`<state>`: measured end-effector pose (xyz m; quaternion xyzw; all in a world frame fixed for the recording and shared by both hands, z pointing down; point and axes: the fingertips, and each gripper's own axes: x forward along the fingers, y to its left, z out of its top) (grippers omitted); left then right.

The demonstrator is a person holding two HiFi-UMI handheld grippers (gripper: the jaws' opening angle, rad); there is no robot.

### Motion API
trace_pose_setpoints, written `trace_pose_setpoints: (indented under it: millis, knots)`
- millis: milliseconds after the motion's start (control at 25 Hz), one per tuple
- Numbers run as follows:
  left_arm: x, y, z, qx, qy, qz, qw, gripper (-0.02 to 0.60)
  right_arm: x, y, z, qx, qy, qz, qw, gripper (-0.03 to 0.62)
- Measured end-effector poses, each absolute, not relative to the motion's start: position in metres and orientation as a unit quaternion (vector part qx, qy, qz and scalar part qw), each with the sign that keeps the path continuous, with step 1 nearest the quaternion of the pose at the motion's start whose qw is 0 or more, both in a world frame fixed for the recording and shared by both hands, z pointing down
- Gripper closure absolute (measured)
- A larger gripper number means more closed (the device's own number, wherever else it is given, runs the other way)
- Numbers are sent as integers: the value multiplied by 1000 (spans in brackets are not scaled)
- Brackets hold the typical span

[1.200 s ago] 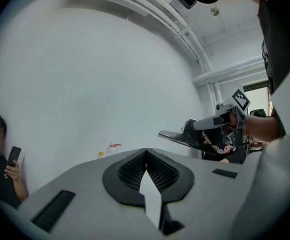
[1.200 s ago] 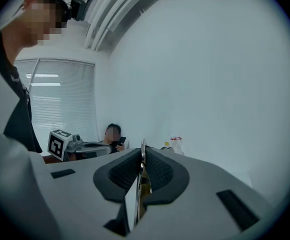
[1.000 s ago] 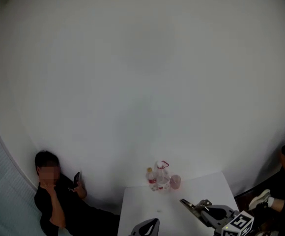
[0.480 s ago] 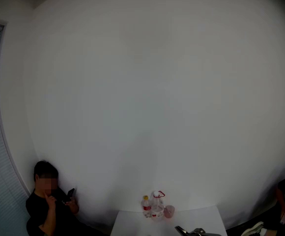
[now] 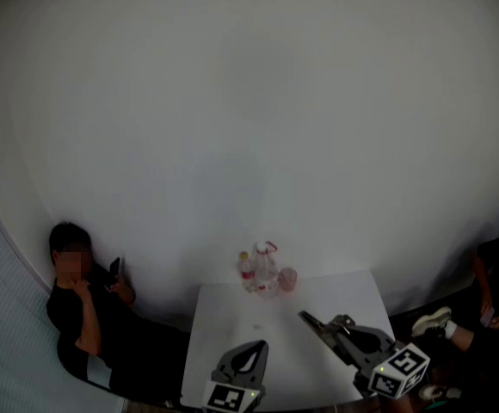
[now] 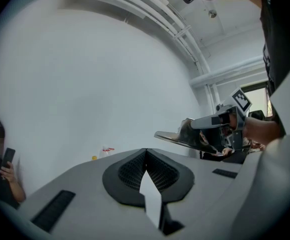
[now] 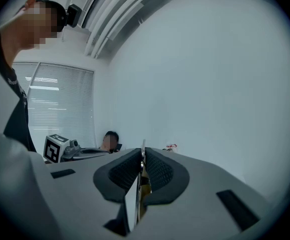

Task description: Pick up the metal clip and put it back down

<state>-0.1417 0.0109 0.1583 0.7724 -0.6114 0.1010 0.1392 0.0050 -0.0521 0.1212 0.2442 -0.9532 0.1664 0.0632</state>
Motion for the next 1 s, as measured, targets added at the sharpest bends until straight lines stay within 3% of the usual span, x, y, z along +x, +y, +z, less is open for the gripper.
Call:
trace_pose_setpoints:
  millis: [120, 1000]
  knots:
    - [-148, -13, 151, 745, -653, 96, 96, 560, -7, -63, 119, 263, -953, 141, 52, 553]
    - [-137, -16, 186, 745, -650, 90, 119, 560, -40, -44, 156, 274, -948, 132, 90, 553]
